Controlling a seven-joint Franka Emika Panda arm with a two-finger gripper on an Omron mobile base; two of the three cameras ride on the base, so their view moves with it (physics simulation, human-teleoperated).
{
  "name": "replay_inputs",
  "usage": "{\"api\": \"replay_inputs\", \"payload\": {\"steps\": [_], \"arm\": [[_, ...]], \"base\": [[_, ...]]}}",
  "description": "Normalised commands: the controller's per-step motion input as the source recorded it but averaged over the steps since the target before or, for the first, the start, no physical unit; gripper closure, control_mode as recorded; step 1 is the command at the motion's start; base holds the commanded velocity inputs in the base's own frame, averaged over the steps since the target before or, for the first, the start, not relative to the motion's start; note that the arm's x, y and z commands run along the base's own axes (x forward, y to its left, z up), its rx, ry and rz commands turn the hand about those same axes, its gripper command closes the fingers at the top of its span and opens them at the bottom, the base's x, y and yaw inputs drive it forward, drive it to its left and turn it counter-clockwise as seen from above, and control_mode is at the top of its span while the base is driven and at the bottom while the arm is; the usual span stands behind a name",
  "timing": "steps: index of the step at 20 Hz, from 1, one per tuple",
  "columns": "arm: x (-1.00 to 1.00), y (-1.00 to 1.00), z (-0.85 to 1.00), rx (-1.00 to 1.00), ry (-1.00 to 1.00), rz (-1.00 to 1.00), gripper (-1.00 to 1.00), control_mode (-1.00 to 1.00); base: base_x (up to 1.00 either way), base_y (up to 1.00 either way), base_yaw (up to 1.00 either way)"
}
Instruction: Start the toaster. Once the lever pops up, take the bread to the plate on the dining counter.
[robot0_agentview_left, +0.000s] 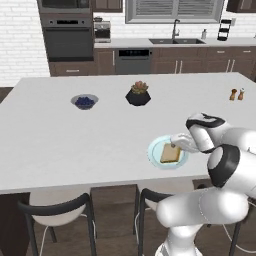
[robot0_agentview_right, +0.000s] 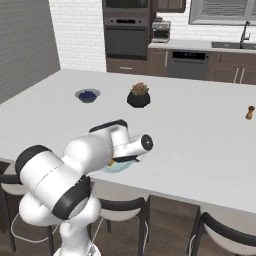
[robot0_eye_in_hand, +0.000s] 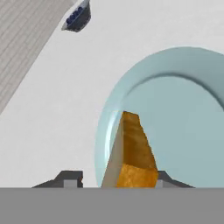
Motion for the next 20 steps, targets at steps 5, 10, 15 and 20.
{"api": "replay_inputs", "payload": {"steps": [5, 10, 15, 20], "arm": [[0.28, 0.00, -0.05, 0.00, 0.00, -0.07, -1.00, -1.00], [0.00, -0.19, 0.00, -0.03, 0.00, -0.18, -1.00, -1.00], [0.00, -0.41, 0.02, -0.02, 0.05, -0.24, -1.00, -1.00], [-0.02, -0.56, 0.32, -0.02, 0.12, -0.26, -1.00, -1.00]], "base": [[0.00, 0.00, 0.00], [0.00, 0.00, 0.00], [0.00, 0.00, 0.00], [0.00, 0.00, 0.00]]}}
